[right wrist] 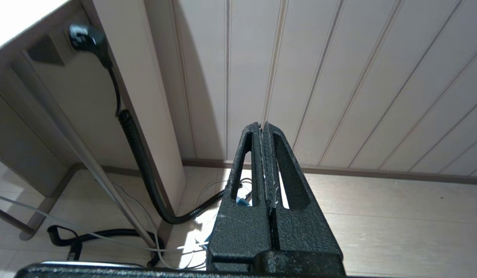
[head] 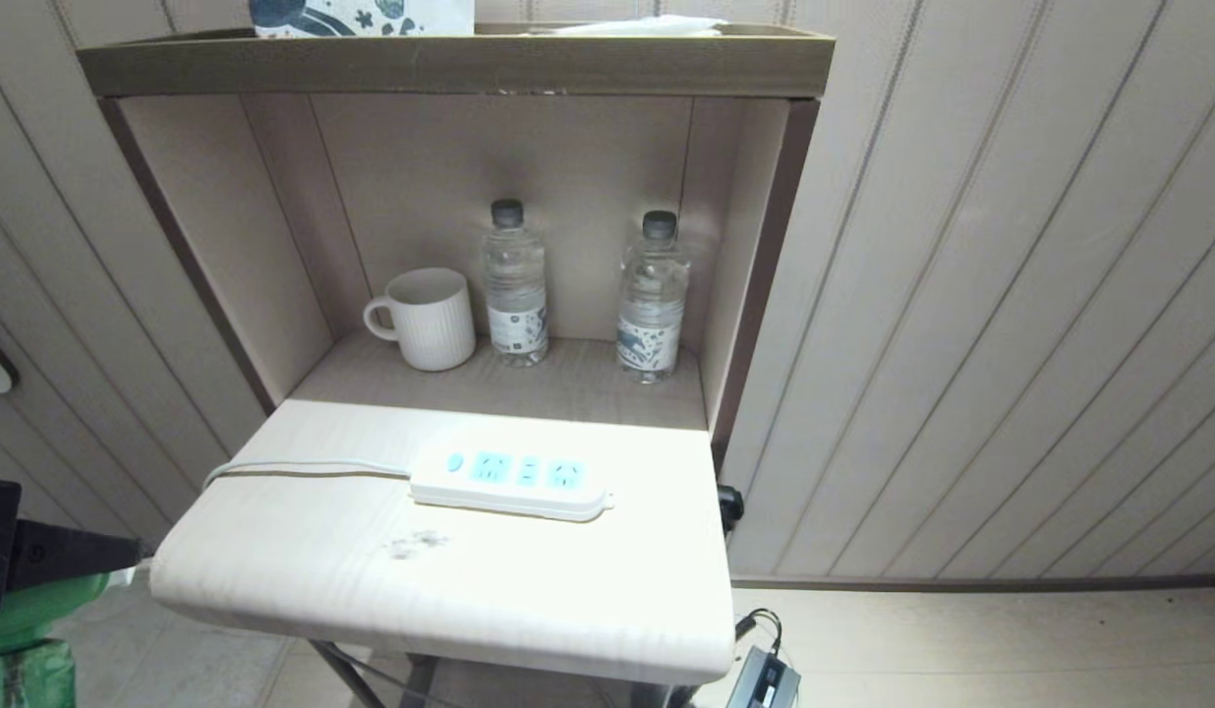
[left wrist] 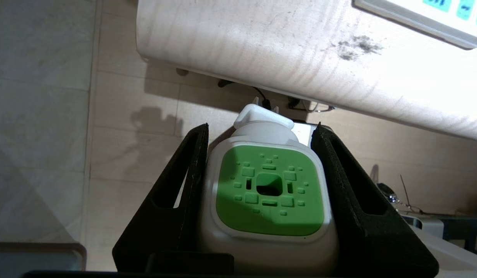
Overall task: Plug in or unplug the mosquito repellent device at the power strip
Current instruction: Insert the plug into the socket
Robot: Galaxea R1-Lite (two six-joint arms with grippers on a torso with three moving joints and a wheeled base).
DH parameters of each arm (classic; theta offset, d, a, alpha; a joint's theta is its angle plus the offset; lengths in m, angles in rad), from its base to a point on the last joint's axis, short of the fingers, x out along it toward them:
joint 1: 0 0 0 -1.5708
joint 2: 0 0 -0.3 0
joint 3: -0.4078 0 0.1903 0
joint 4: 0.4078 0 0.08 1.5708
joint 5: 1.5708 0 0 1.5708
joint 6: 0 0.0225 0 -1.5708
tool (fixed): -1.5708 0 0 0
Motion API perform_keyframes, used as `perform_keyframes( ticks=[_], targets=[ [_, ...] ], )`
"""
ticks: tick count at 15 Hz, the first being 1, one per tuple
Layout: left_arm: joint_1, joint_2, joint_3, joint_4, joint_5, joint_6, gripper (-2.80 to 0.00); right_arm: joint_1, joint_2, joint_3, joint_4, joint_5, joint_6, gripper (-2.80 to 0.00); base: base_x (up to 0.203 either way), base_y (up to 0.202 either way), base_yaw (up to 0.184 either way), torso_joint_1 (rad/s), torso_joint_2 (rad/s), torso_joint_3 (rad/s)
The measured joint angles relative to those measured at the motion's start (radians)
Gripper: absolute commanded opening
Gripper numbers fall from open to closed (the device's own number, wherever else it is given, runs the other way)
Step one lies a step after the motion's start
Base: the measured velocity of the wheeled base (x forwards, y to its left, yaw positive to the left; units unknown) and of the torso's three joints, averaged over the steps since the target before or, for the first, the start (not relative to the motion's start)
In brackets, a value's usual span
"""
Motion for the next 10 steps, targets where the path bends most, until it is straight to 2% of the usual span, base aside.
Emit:
perform_keyframes(
  ticks=[7,10],
  targets=[
    [-0.015,0.031,-0.003,-0.003,-0.013,0.004,-2.8,0.0,0.0,0.0,0.0,0.0,0.0,-2.8,0.0,0.0,0.0,0.223,-0.5,-0.28],
    [-0.02,0.053,0.007,-0.005,-0.045,0.003,-2.8,0.0,0.0,-0.001,0.0,0.0,0.0,-2.8,0.0,0.0,0.0,0.249,-0.54,-0.293]
  ],
)
